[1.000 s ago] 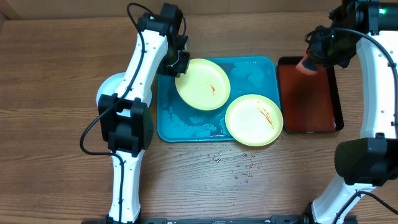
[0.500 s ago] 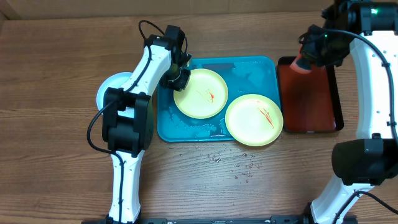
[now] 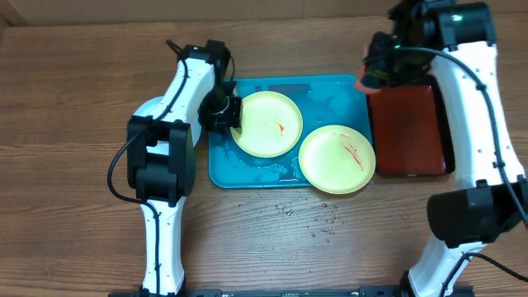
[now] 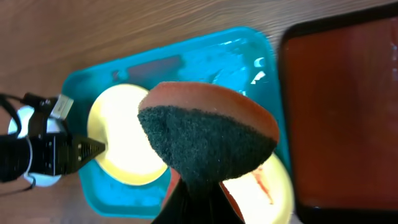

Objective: Clean dirty plates on tray and stack at the side
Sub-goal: 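Bring the sponge with the right gripper onto the yellow plate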

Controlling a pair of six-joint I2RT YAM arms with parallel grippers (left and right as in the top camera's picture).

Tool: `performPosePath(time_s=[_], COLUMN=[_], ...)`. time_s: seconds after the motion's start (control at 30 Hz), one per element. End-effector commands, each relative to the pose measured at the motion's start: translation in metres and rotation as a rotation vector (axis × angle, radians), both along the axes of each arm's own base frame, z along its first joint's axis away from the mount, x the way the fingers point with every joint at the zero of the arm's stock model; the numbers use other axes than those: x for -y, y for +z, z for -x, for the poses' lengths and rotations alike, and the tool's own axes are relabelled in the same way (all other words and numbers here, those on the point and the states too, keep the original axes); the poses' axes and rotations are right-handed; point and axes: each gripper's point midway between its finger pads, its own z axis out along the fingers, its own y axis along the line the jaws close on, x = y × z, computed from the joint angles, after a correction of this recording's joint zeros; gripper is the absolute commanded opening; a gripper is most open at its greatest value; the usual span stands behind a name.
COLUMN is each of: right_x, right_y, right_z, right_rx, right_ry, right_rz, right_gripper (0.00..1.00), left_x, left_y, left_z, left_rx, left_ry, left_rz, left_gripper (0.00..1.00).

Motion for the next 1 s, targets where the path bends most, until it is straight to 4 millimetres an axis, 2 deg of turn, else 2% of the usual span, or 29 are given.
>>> performPosePath(time_s=[0.0,0.17,0.33,0.5,0.63,0.7,0.77,0.97], right_x=[-0.02,-0.044,-0.069,-0.093,-0.105,-0.109,-0.113,-0.129], right_y=[-0.021,-0.049,-0.064,-0.073,-0.077,-0.076,-0.076,-0.084], right_z=[-0.005,-0.01,-0.015,-0.015,-0.013,-0.013,-0.013,-0.012], right_rx=[-0.042,-0.095,-0.096,-0.09,-0.088,-0.083,-0.078,-0.071], right_ry=[0.045,0.094,0.143,0.184,0.209,0.217,0.219,0.228], right_rz=[-0.005,-0.016,-0.023,-0.027,-0.027,-0.028,-0.031,-0.04], right_gripper=[0.04,0.04,0.04,0.04,0.04,0.04,0.04,0.04], left_x=[0.0,0.0,0.001,0.003,0.003,0.003,0.002,0.003], left_y=[0.005,0.004,0.003,-0.003,-0.015,-0.022,-0.028,-0.033], left_z=[-0.001,-0.012,-0.015,-0.013,-0.009,-0.007,-0.006,-0.009], left_rx=[0.001,0.048,0.059,0.054,0.05,0.047,0.048,0.068], left_ry=[0.071,0.082,0.081,0.077,0.076,0.076,0.077,0.077], left_rz=[-0.019,-0.021,-0.018,-0.02,-0.016,-0.017,-0.018,-0.013], left_gripper=[0.42,0.26,0.23,0.23,0.21,0.16,0.04,0.04])
